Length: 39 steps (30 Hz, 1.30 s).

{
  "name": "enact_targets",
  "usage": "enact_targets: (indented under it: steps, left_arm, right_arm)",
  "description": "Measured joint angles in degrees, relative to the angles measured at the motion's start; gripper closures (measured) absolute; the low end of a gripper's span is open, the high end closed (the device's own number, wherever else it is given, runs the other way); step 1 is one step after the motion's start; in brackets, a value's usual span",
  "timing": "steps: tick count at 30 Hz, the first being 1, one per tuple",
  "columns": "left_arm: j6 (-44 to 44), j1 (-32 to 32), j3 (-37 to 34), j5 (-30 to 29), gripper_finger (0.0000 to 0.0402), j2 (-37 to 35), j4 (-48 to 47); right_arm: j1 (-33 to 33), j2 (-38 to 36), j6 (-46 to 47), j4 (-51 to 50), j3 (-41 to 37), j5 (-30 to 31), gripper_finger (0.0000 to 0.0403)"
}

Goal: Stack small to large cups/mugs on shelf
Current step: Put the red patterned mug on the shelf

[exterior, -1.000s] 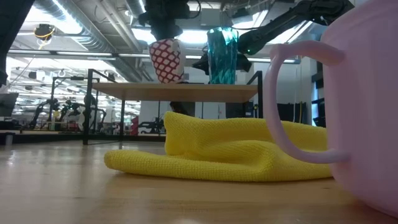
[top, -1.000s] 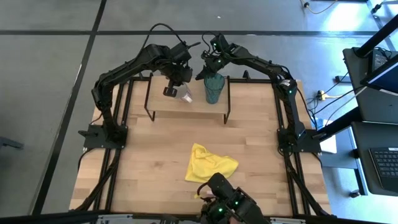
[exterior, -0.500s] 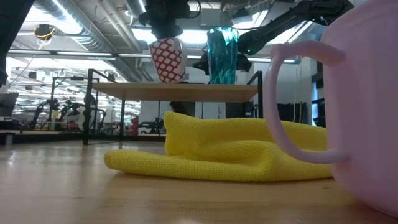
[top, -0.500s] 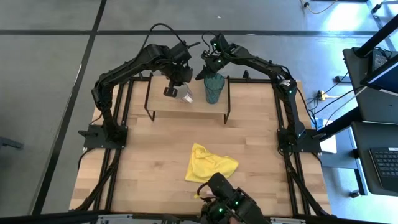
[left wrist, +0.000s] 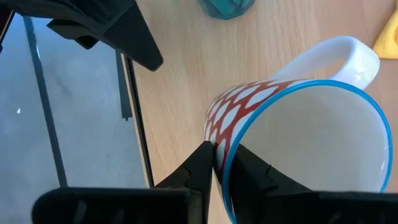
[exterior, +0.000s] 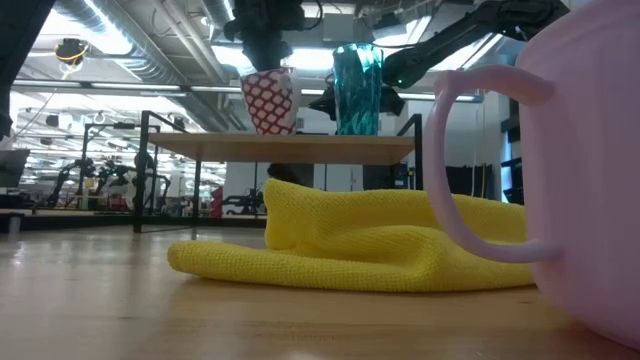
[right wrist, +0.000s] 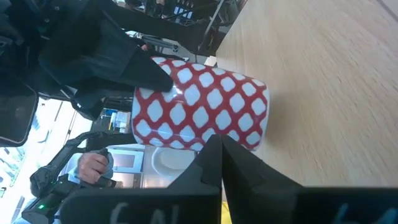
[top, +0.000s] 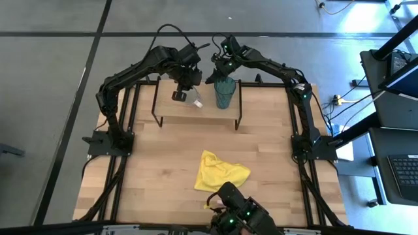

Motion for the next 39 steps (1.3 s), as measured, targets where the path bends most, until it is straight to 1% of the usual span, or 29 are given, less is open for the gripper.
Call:
enact_targets:
  steps: [8, 15, 17, 20, 24, 31, 39]
  left_arm:
    - [-1.25, 0.5, 0.0, 1.09, 0.0362, 0.11, -0.03]
    - [-1.56, 0.48, 0.04, 1.6, 0.0361, 0.98, 0.08]
    - [-1.91, 0.48, 0.04, 1.62, 0.0361, 0.98, 0.08]
    - [-2.68, 0.48, 0.04, 1.84, 0.0361, 1.01, 0.2]
    - [-2.82, 0.49, 0.04, 4.3, 0.0363, 1.06, 0.16]
    - [-2.45, 0.62, 0.04, 4.2, 0.0375, 1.09, 0.43]
    - [-2.4, 1.14, 0.04, 4.05, 0.0357, 1.09, 3.23]
  right_arm:
    - [0.88, 0.01, 0.93, 1.3, 0.0, -0.68, 0.0399]
    - [1.84, 1.22, 7.81, 12.78, 0.02, -1.84, 0.04]
    - [1.62, 1.38, 9.82, 14.28, 0.02, -1.72, 0.04]
    - [1.39, 1.46, 9.98, 14.57, 0.02, -0.76, 0.04]
    - [1.25, 2.3, 9.19, 13.99, 0.02, -0.72, 0.04]
    - [1.38, 3.91, 9.27, 13.68, -0.02, -1.03, 0.04]
    - [1.38, 3.93, 9.25, 13.72, -0.02, -1.57, 0.0401]
